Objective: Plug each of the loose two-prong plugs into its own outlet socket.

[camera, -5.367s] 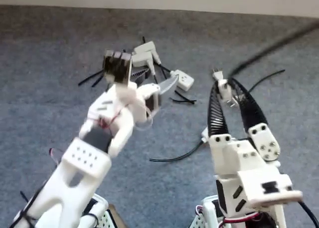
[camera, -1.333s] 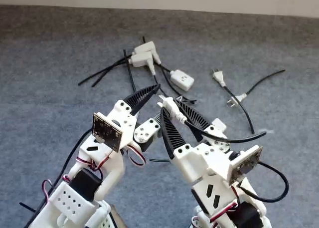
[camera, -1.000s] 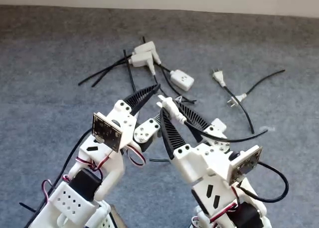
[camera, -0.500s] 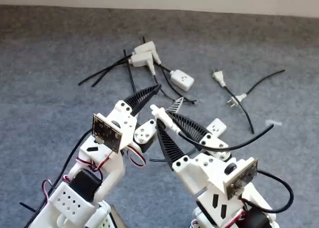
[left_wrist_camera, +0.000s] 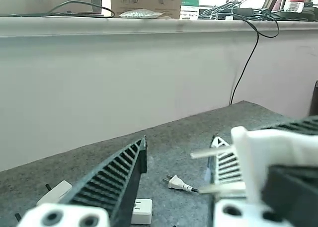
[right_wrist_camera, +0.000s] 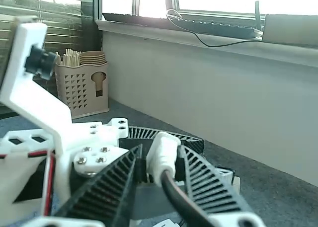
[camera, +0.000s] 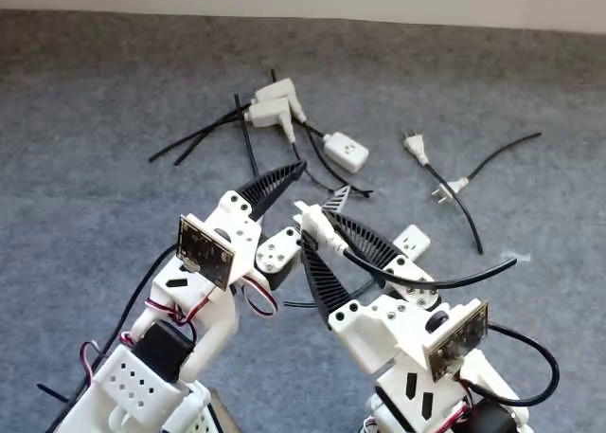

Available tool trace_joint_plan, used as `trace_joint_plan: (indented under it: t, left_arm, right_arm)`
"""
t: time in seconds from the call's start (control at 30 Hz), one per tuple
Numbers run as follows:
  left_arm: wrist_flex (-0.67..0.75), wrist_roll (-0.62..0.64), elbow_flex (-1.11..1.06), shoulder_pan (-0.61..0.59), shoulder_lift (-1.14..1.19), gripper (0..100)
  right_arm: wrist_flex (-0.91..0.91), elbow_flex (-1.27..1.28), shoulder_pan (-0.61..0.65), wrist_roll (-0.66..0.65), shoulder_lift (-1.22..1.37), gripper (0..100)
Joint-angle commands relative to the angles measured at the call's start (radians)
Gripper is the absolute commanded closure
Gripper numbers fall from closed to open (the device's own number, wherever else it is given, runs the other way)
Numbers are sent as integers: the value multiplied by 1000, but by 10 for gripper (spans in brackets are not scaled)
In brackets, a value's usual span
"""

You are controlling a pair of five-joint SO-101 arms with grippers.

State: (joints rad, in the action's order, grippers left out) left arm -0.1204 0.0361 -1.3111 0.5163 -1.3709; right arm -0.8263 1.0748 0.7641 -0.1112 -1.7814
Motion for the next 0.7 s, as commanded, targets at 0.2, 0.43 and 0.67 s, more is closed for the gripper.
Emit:
trace_joint_plan:
  t: [0.2,0.43,0.67]
  left_arm:
    - [5,0,31,-12,-13,800]
    - [5,0,33,-10,-13,800]
    - [5,0,31,-7,-13,800]
  right_arm:
    - [-99,-18,16,-120,21,897]
    - [-107,-25,16,-133,22,897]
    - [-105,-16,18,-135,22,948]
